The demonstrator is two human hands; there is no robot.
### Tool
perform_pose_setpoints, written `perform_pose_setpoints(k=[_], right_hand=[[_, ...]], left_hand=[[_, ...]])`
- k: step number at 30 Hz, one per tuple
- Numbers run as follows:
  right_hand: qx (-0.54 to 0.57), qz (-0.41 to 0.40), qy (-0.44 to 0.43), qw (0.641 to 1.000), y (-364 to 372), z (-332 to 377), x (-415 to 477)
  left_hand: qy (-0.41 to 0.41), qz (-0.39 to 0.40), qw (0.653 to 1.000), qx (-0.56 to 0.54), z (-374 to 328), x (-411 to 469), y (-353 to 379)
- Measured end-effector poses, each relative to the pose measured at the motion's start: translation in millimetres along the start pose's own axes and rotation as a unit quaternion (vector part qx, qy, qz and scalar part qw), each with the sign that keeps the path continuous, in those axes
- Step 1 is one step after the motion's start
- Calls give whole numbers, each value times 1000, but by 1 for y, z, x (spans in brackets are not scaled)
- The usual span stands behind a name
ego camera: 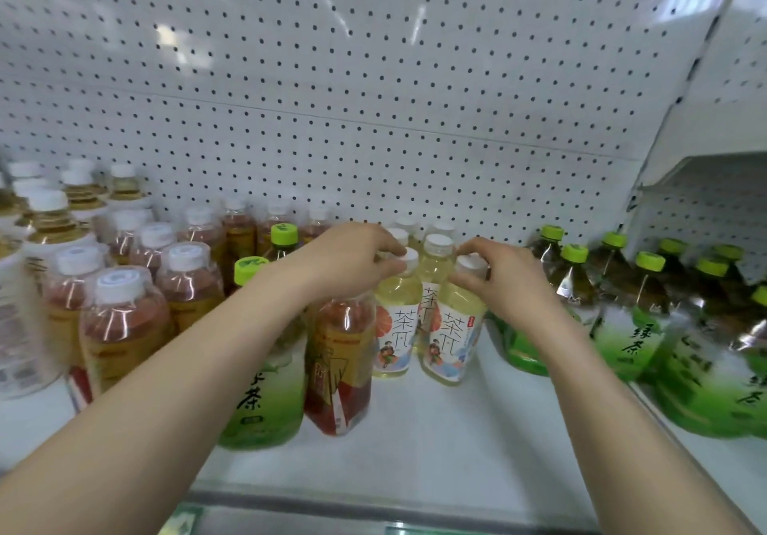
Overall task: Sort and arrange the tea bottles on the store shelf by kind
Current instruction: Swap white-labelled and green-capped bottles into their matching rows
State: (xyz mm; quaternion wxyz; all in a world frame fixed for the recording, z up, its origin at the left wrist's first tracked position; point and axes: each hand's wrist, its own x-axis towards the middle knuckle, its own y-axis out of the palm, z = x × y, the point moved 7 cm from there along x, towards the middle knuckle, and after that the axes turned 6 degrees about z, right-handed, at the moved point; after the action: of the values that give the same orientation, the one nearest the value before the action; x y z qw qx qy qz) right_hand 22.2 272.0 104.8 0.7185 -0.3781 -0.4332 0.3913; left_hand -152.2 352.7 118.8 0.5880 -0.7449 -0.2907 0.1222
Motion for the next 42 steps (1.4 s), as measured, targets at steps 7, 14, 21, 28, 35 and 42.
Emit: perform_pose_setpoints(k=[7, 14, 21, 28, 35, 42], right_hand=[[123, 41, -84, 988, 17, 9, 8], [151, 14, -73, 986, 9, 8, 14], [125, 149, 38, 980, 16, -4, 74], [22, 146, 19, 989, 8, 1, 81], [22, 30, 15, 999, -15, 16, 54], [19, 47, 18, 999, 12, 26, 2]], left_hand=[[-20, -5, 999, -50, 7, -4, -1], [-24, -5, 996, -84, 10, -6, 1], [-29, -17, 993, -117, 9, -8, 1], [-31, -20, 991, -125, 8, -8, 2], [-32, -64, 994, -78, 4, -14, -4], [-26, -96, 995, -24, -8, -18, -9]])
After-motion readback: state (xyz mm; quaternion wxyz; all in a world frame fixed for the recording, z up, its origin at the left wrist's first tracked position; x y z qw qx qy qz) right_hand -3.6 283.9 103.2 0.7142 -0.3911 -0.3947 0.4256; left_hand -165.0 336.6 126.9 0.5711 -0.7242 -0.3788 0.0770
